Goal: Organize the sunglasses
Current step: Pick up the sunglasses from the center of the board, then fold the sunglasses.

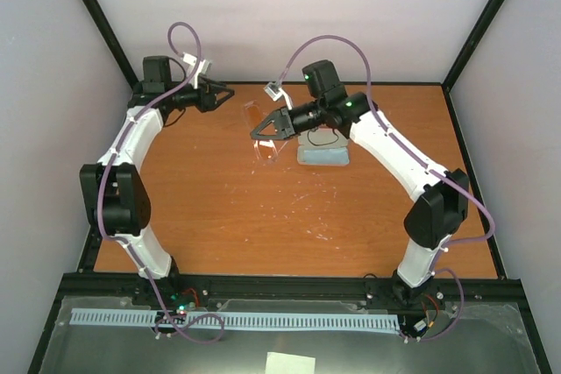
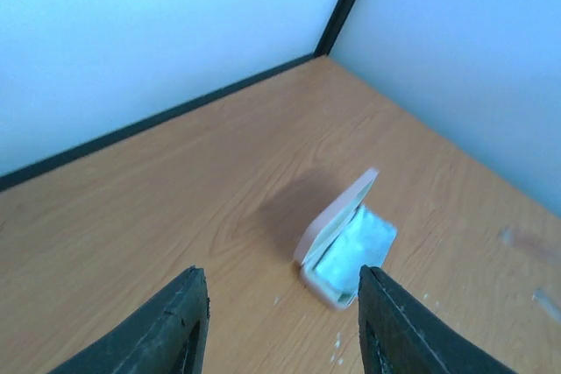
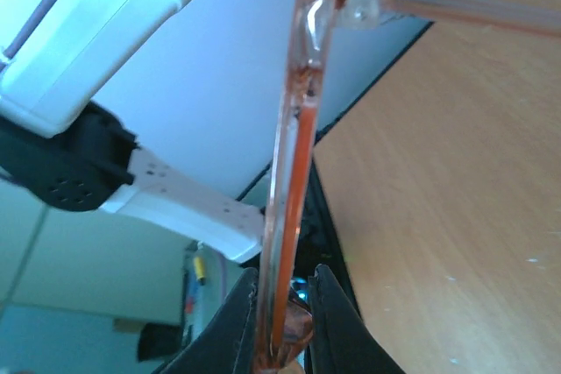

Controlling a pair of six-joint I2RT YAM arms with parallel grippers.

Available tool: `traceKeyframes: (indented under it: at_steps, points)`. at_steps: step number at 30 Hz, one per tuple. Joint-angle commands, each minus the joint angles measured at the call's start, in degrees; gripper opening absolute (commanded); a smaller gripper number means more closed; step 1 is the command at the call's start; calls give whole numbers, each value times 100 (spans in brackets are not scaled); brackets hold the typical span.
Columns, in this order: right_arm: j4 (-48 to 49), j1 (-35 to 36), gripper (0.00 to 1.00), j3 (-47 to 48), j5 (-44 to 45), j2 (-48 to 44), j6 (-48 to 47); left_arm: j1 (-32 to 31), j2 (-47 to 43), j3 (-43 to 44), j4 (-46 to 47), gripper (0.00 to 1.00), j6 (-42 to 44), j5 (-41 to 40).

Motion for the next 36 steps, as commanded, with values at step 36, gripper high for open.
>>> traceKeyframes:
  at_steps: [36]
  points:
    - [1859,-408,3,-170,103,358,1074,-1328,-1343,-632,963,46,-1635,1565]
